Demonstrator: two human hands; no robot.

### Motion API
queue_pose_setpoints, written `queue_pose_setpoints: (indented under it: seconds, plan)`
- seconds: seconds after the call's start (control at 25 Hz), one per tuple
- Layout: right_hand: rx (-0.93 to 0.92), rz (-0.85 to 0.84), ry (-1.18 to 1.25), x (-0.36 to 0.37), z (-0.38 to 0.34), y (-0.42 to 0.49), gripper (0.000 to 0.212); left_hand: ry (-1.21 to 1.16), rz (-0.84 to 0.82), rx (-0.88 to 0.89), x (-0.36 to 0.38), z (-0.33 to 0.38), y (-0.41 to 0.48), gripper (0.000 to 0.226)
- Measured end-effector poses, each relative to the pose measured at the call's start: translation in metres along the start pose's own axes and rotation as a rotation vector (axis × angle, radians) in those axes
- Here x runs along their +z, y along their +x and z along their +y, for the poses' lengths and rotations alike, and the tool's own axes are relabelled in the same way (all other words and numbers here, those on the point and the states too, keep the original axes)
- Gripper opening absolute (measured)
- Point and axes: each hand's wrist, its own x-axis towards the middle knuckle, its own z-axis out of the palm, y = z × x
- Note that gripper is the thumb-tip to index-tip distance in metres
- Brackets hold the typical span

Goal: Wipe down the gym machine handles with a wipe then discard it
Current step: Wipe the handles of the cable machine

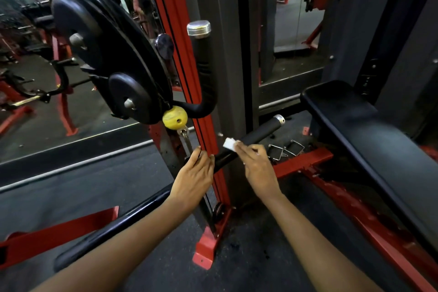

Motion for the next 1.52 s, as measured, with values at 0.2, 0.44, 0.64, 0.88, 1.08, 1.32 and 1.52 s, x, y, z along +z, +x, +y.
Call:
queue_pose_setpoints:
  seconds: [0.2, 0.44, 0.64, 0.88, 1.08, 1.32, 1.52]
  plan:
    - [-0.063, -0.034, 0.058, 0.018, -0.035, -0.014, 0.060, -0.105, 0.048, 0.037, 0.006, 0.000, 0.000, 0.071]
    - [-0.189, 0.035, -0.073, 0.001, -0.002, -0.010, 0.055, -0.108, 0.065, -0.020, 0.004, 0.000, -0.004, 0.072]
    - [0.059, 0.053, -0.138, -0.023, 0.040, 0.000, 0.061, -0.114, 0.037, -0.040, 0.002, 0.000, -0.007, 0.073]
    - [0.145, 0.049, 0.069, 0.002, -0.034, -0.023, 0.044, -0.149, 0.019, -0.069, -0.003, 0.002, 0.000, 0.052]
    - [-0.038, 0.144, -0.039, -0.006, -0.006, -0.040, 0.052, -0.201, 0.032, -0.080, -0.006, 0.004, -0.003, 0.050]
    - [0.360, 0.261, -0.123, -0.051, 0.043, -0.017, 0.053, -0.171, -0.049, -0.086, -0.009, 0.002, -0.007, 0.050]
    - [0.463, 0.308, 0.026, -0.036, 0.004, -0.029, 0.050, -0.168, -0.131, -0.040, -0.016, 0.020, 0.009, 0.031]
